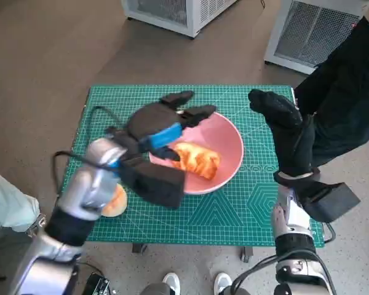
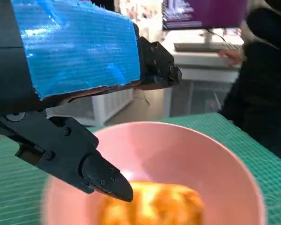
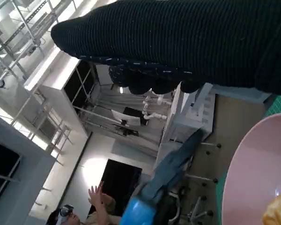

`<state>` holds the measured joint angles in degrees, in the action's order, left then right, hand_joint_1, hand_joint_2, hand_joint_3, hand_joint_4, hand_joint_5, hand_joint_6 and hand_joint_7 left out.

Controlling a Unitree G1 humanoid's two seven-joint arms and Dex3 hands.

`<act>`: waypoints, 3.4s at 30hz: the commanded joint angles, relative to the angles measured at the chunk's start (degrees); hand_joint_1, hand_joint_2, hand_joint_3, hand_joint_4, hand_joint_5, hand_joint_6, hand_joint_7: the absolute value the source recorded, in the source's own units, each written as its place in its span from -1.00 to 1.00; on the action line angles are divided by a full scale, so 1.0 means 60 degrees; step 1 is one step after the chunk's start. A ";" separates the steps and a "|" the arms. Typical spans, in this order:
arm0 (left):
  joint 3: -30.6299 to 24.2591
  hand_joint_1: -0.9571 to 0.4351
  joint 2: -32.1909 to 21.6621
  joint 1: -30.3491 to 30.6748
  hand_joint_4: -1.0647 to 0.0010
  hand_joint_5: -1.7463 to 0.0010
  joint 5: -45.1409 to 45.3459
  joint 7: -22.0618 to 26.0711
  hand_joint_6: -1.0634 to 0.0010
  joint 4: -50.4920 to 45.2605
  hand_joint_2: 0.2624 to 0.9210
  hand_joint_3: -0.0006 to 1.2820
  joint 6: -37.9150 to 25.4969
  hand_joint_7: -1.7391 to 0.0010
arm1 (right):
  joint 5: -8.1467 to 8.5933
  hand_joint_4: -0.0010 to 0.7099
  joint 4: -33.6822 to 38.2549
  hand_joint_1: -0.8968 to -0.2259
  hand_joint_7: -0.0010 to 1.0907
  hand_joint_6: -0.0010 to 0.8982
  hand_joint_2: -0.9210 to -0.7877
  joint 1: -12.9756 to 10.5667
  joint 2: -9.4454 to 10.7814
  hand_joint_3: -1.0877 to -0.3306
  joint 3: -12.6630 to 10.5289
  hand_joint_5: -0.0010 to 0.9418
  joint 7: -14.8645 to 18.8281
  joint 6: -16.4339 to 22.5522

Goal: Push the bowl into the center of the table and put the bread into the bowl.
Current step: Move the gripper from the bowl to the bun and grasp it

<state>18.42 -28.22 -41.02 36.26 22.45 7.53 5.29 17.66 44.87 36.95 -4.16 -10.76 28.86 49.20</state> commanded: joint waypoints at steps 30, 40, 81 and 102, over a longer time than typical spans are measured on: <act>-0.3870 0.04 -0.3351 0.5425 0.66 1.00 -0.1492 0.1376 0.43 -0.3600 0.35 -0.99 -0.0484 0.99 | 0.0006 -0.43 0.0015 -0.58 0.12 -1.00 -1.00 -0.0215 0.0163 -0.21 0.0227 -1.00 0.0121 -0.0146; -0.3798 0.16 -0.3233 0.6040 0.65 1.00 -0.1604 0.1569 0.40 -0.4011 0.36 -1.00 -0.0754 0.99 | -0.0022 -0.43 0.0104 -0.58 0.12 -1.00 -1.00 -0.0183 0.0162 -0.21 0.0259 -1.00 0.0128 -0.0159; -0.0977 0.55 -0.1915 0.4885 0.25 0.97 -0.0163 0.0824 0.13 -0.0481 0.54 -0.97 -0.0978 0.97 | -0.0053 -0.43 -0.0202 -0.57 0.12 -1.00 -1.00 -0.0357 0.0126 -0.21 0.0271 -1.00 0.0061 -0.0269; -0.0702 0.37 -0.2210 0.4788 -0.39 -0.28 0.0528 0.0037 -0.21 -0.0275 0.99 -0.94 -0.0686 -0.27 | 0.0110 -0.43 -0.0127 -0.57 0.12 -1.00 -1.00 -0.0324 0.0156 -0.21 0.0238 -1.00 0.0226 -0.0321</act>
<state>14.02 -40.61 -13.89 40.06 21.71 6.09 0.65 17.91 43.49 36.27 -3.56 -9.07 29.68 48.12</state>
